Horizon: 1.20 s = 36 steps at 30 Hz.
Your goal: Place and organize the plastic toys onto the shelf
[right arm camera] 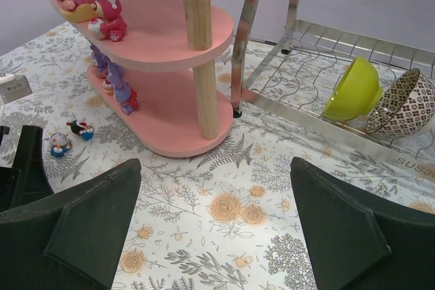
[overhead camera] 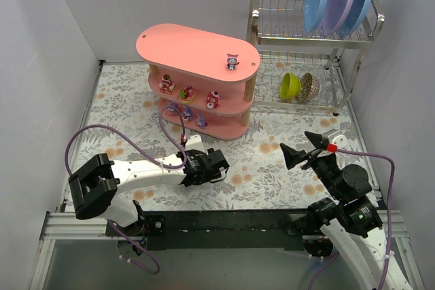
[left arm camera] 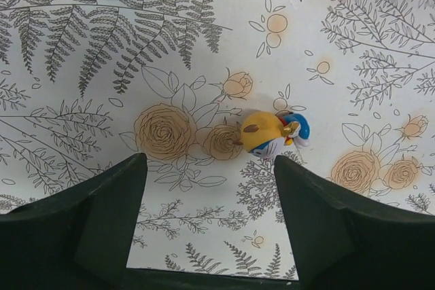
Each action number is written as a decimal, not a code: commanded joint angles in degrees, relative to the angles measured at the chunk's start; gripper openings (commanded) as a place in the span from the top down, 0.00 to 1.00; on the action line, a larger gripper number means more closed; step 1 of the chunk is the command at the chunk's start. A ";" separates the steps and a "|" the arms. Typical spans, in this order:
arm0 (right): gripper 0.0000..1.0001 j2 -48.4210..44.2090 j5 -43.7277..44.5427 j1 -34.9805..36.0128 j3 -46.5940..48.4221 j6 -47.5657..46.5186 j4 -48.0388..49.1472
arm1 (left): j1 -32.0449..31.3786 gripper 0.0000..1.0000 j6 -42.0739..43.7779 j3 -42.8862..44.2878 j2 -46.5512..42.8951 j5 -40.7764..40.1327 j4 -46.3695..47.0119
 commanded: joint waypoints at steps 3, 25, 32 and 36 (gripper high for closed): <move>0.02 -0.64 -0.35 0.24 -0.32 -0.17 2.76 | -0.44 0.27 -49.17 3.06 0.91 -3.58 2.96; 0.02 0.24 -0.88 0.24 -0.23 0.00 2.67 | 6.06 0.27 -34.66 -4.31 -7.88 6.35 13.86; 0.02 1.03 -3.16 0.24 -0.23 -0.08 2.67 | 8.69 0.27 -23.80 -3.18 -8.58 5.39 10.79; 0.02 2.52 -6.94 0.24 -0.05 -0.08 2.85 | 11.15 0.27 -17.11 -4.92 -12.00 5.30 10.96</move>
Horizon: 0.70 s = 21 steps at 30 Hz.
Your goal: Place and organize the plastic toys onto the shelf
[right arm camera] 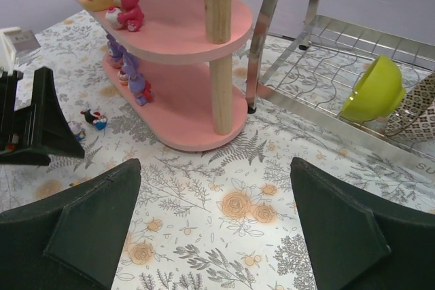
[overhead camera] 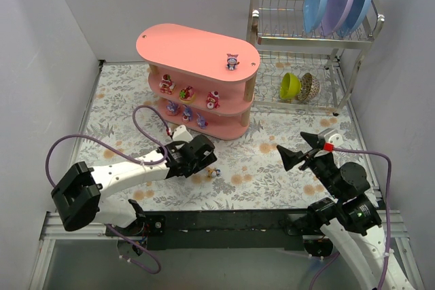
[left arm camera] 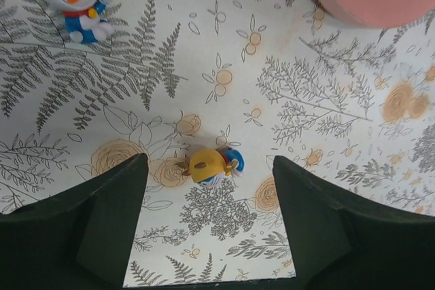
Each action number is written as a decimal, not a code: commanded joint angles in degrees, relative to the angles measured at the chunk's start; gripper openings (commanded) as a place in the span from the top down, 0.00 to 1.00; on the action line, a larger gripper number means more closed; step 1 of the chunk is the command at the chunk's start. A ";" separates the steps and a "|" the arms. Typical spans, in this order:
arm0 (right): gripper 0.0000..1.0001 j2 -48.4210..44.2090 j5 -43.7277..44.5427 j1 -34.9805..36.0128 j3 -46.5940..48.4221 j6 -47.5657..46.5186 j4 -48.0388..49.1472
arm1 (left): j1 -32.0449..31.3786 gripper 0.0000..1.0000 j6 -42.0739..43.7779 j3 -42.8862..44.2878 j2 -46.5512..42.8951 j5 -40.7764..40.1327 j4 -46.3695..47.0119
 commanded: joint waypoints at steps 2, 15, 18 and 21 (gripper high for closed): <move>0.02 3.27 -6.83 0.24 0.38 0.16 2.19 | 3.77 0.27 -12.20 -1.48 -7.68 -0.12 0.21; 0.02 24.01 -21.61 0.24 7.15 2.62 -3.00 | 10.98 0.18 3.55 -7.81 -15.43 8.84 3.73; 0.02 28.05 -24.42 0.24 7.24 2.88 -2.39 | 13.27 0.17 5.93 -8.86 -16.39 11.22 3.99; 0.02 31.57 -27.41 0.24 6.71 3.32 -0.54 | 15.11 0.15 8.39 -9.66 -17.71 12.97 3.99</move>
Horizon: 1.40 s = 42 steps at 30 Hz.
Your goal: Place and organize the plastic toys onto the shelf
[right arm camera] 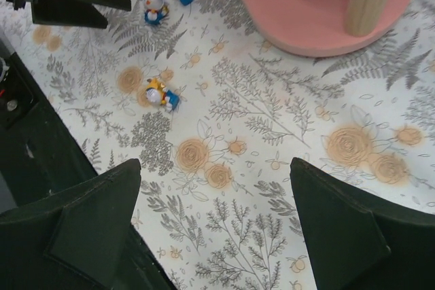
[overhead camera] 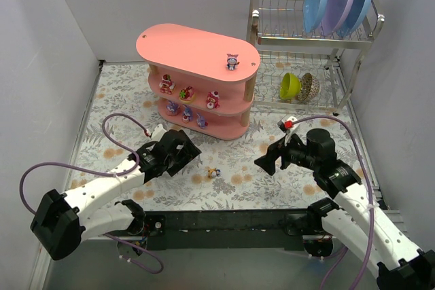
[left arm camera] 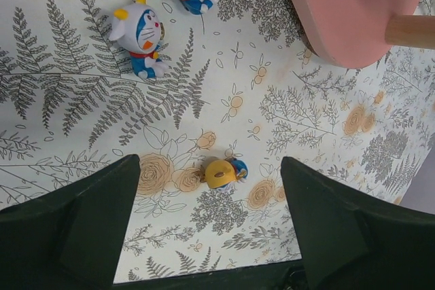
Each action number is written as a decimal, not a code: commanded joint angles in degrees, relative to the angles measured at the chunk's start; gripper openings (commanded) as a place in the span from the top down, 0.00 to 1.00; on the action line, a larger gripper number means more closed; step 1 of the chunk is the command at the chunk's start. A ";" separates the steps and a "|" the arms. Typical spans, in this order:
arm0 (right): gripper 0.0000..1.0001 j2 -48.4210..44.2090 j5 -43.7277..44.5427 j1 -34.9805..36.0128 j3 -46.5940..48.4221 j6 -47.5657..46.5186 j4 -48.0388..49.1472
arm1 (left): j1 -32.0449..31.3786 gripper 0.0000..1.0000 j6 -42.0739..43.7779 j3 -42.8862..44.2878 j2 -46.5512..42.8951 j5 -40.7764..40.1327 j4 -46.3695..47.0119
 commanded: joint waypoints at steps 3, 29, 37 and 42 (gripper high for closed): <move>0.02 7.55 -8.36 0.33 1.75 0.54 3.37 | 4.15 0.11 6.65 -1.72 -3.49 6.52 1.42; 0.11 40.68 -9.16 14.65 -3.61 0.02 40.64 | 5.56 0.02 15.96 -3.93 -7.62 14.87 4.67; 0.15 51.23 -10.21 17.64 -1.33 -1.91 49.08 | 5.56 0.02 23.18 -5.06 -11.66 17.24 6.94; 0.15 56.06 -10.66 19.31 -0.09 -2.97 51.19 | 5.56 0.02 23.88 -6.12 -13.25 18.04 7.83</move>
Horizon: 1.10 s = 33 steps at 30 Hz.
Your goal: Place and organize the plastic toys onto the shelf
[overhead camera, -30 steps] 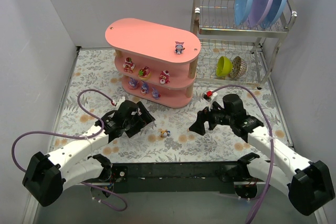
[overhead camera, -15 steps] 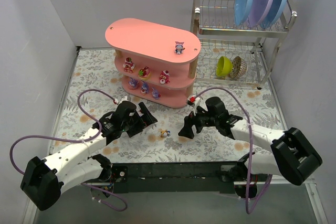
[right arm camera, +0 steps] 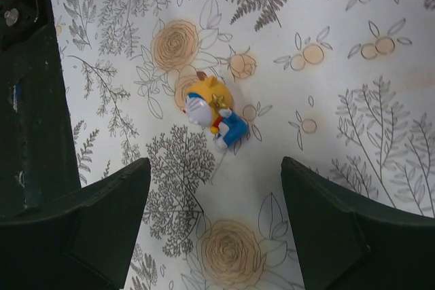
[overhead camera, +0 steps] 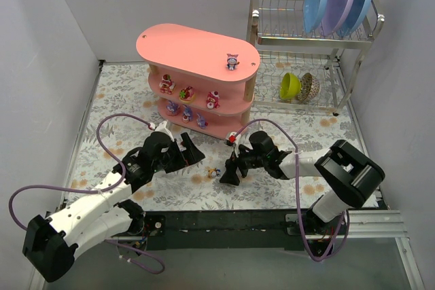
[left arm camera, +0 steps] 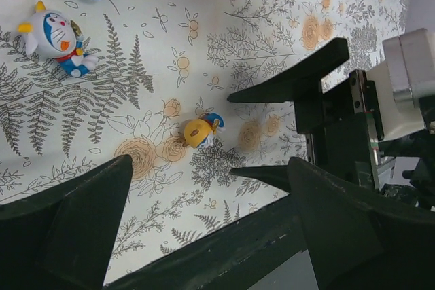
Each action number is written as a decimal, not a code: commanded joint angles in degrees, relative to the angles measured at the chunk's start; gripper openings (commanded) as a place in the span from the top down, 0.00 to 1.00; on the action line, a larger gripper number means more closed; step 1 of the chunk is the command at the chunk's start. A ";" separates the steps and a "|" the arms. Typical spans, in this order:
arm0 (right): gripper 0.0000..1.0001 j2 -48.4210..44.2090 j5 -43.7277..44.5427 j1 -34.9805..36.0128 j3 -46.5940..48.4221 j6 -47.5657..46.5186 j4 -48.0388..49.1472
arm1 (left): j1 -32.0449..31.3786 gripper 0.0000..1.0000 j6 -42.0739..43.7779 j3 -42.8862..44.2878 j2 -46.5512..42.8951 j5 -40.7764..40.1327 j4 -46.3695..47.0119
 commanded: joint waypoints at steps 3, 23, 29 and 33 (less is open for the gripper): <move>0.16 5.06 -1.33 1.30 2.60 -2.45 7.53 | 0.25 0.02 2.49 -1.38 -0.83 2.17 1.62; 0.49 9.21 -1.68 3.06 1.63 -4.48 9.55 | 0.25 0.02 -1.29 -3.40 1.81 4.98 4.17; 0.69 7.45 1.48 3.68 -1.35 -1.49 13.15 | 0.25 0.02 -3.14 -3.93 2.16 5.51 5.05; 0.84 5.78 5.25 4.29 -3.46 1.06 17.71 | 0.16 0.02 -4.72 -4.28 1.90 5.69 5.49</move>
